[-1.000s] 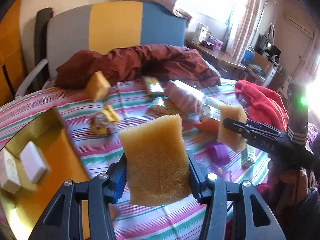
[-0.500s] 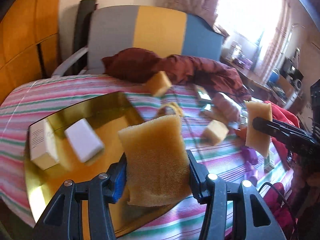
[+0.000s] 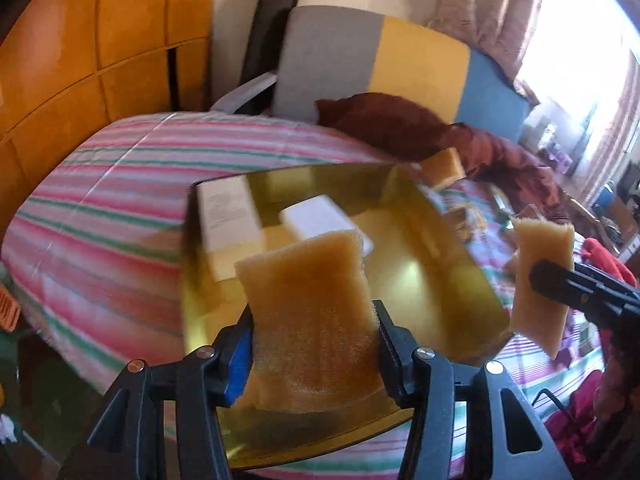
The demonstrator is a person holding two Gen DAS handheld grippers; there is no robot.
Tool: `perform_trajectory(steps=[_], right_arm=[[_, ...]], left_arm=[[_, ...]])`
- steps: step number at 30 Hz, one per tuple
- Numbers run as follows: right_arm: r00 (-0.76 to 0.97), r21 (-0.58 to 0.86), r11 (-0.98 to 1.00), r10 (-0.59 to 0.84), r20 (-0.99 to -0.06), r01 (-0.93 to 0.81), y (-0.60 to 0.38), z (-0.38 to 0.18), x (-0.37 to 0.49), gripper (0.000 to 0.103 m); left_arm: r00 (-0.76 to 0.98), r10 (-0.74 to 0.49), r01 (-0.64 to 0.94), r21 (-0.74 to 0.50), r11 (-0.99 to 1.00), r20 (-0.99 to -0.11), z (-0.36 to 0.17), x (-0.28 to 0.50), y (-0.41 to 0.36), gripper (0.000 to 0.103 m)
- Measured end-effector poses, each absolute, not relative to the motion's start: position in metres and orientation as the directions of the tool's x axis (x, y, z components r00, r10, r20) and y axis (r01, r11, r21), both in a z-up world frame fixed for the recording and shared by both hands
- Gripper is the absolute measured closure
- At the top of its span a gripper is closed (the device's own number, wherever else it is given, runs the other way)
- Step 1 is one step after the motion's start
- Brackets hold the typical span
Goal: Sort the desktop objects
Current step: 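Carry both sponges over the gold tray and release them inside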
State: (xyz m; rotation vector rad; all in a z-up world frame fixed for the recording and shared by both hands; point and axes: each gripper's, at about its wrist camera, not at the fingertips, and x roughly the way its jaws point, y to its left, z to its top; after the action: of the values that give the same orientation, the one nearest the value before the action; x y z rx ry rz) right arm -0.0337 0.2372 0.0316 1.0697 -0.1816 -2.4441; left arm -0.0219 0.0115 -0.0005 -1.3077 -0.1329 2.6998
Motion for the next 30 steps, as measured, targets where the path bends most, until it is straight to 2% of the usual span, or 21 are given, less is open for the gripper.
perform_trajectory(steps=[4,11,17,30], right_arm=[[-0.525,0.336,-0.854,-0.512,-0.679,0.397,0.199,0.018,-0.046,0.043],[-0.37,0.472,-0.773,-0.624,-0.689,0.424,0.156,-0.01,-0.051,0.024],[-0.339,0.495,-0.769,-0.629,-0.699,0.405,0.156,-0.024,-0.046,0.022],[-0.268,0.403,-0.807,-0.541,-0.797,0.432,0.147,-0.047,-0.044,0.019]], left_arm=[[-0.574,0.138,-0.053,-0.132,-0.99,-0.807,-0.018,-0.017,-0.004,0.045],[-0.58,0.121,-0.002,-0.148,-0.989,-0.805,-0.027,-0.006,-0.02,0.039],[-0.587,0.129,0.055,-0.199,-0.979,-0.799,-0.028,-0.003,-0.034,0.039],[-0.601,0.132,0.055,-0.205,-0.977,-0.789,-0.021,-0.01,-0.035,0.039]])
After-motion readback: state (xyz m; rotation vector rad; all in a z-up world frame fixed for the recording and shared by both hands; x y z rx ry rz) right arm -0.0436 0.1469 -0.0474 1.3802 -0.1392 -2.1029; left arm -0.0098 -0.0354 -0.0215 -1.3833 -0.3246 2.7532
